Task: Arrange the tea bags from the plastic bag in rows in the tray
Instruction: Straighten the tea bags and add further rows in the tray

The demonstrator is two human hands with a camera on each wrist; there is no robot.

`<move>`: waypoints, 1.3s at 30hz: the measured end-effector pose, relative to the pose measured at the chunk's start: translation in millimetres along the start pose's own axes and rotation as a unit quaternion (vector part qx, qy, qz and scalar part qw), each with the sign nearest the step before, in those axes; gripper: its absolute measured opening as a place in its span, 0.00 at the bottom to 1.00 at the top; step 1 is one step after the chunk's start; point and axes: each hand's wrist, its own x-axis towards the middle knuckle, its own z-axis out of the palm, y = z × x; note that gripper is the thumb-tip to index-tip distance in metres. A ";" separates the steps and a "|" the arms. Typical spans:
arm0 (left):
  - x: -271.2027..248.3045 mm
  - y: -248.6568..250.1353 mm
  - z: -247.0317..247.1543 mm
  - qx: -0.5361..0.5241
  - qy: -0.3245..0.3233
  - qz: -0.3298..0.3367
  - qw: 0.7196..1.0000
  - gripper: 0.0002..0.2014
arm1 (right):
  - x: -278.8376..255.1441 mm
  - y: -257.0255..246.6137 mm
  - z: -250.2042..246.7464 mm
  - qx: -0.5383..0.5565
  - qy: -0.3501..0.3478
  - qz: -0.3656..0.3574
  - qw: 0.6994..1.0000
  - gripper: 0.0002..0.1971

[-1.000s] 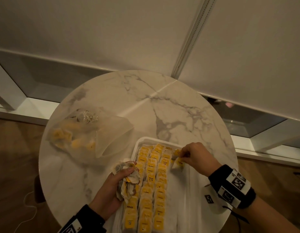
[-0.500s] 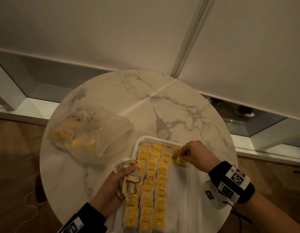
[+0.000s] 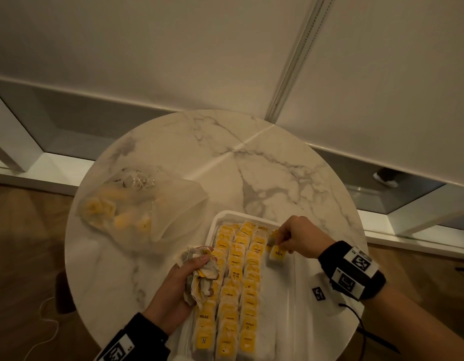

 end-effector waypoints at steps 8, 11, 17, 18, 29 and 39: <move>1.3 -1.0 -3.8 0.013 0.003 -0.012 1.000 0.31 | 17.3 -2.6 2.8 -0.023 0.056 -0.004 0.998 0.06; 0.8 -1.1 -3.5 0.020 0.006 -0.008 1.000 0.31 | 17.3 -4.5 7.6 -0.040 0.077 -0.009 0.996 0.06; -0.9 0.2 -2.0 0.033 0.005 -0.006 0.999 0.30 | 11.8 1.5 6.0 -0.035 0.114 -0.031 0.992 0.06; -1.2 0.5 -0.9 0.033 0.004 -0.006 0.999 0.30 | 10.4 3.3 4.5 -0.031 0.126 -0.035 0.991 0.06; -4.0 2.6 4.9 0.033 0.005 -0.004 0.999 0.13 | -7.3 8.5 9.1 0.025 0.072 -0.010 0.997 0.09; -2.9 2.8 0.9 0.076 0.022 -0.010 0.997 0.32 | 1.0 8.9 25.5 0.020 0.008 0.010 1.000 0.16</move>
